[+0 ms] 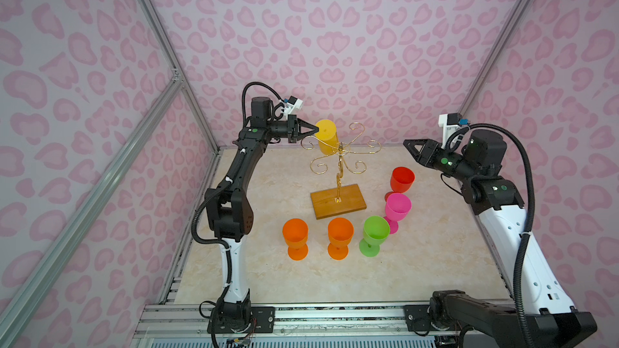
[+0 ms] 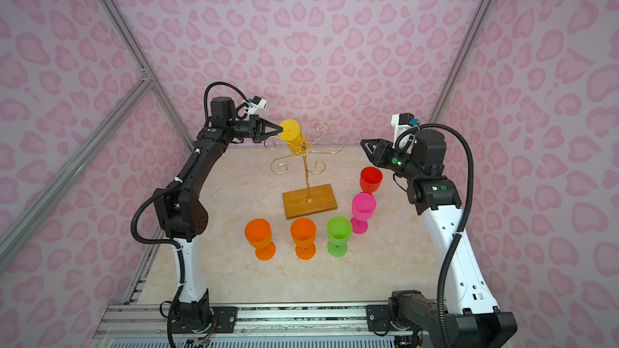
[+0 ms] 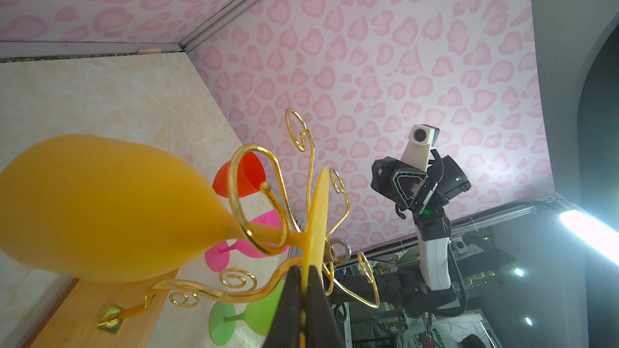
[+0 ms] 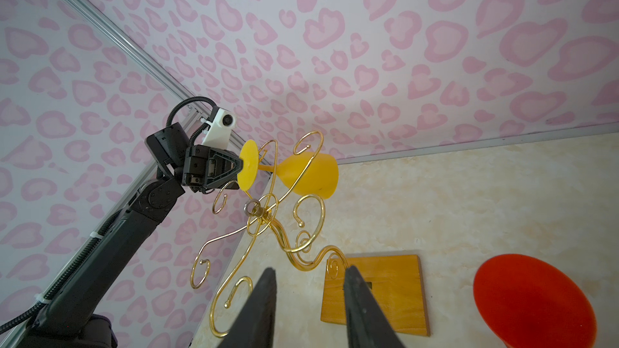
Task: Take the wine glass off the wine glass rack
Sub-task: 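Lift the yellow glass up off its hook with the left gripper, then pull the yellow glass away from the rack with the left gripper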
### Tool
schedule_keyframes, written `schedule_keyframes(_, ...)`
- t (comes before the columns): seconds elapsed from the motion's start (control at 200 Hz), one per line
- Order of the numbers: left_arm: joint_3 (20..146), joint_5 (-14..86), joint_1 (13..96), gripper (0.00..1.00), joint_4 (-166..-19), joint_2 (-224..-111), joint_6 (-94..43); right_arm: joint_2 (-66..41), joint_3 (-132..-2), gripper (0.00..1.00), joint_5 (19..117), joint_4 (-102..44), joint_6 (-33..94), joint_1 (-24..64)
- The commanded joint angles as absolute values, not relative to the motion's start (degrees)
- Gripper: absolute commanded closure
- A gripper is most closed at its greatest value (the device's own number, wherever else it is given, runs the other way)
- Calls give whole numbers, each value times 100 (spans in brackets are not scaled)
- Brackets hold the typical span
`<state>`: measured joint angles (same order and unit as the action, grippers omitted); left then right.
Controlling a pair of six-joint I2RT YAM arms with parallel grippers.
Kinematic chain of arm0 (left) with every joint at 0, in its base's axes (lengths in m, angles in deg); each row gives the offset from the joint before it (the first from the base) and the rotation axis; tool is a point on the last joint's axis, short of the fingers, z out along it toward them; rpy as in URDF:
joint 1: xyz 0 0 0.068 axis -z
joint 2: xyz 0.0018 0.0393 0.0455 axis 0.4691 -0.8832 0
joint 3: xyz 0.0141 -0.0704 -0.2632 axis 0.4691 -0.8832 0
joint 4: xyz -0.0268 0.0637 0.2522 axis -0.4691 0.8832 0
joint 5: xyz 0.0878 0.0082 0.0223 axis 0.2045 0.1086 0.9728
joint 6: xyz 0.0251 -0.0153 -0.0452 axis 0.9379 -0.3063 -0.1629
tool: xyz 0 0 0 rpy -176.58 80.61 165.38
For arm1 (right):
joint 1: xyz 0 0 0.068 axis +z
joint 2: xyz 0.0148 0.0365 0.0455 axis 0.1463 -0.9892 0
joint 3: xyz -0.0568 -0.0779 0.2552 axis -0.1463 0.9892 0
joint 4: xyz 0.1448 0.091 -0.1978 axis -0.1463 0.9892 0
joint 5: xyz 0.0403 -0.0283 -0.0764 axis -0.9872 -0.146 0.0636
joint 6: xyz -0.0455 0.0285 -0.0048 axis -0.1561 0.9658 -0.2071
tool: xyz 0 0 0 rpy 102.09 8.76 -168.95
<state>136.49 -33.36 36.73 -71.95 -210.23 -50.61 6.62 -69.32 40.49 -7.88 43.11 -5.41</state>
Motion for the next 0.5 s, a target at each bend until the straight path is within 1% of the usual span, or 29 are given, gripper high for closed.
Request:
schedule_keyframes(0.0,13637,-3379,3650,99,-7266,-20647,-4911,662,-6892,65,3997,-1033,4291,-533)
schedule_keyframes(0.495,13637,-3333,3631,99,-7155,-20521,-4905,647,-6874,65,3962,-1083,4318,-569)
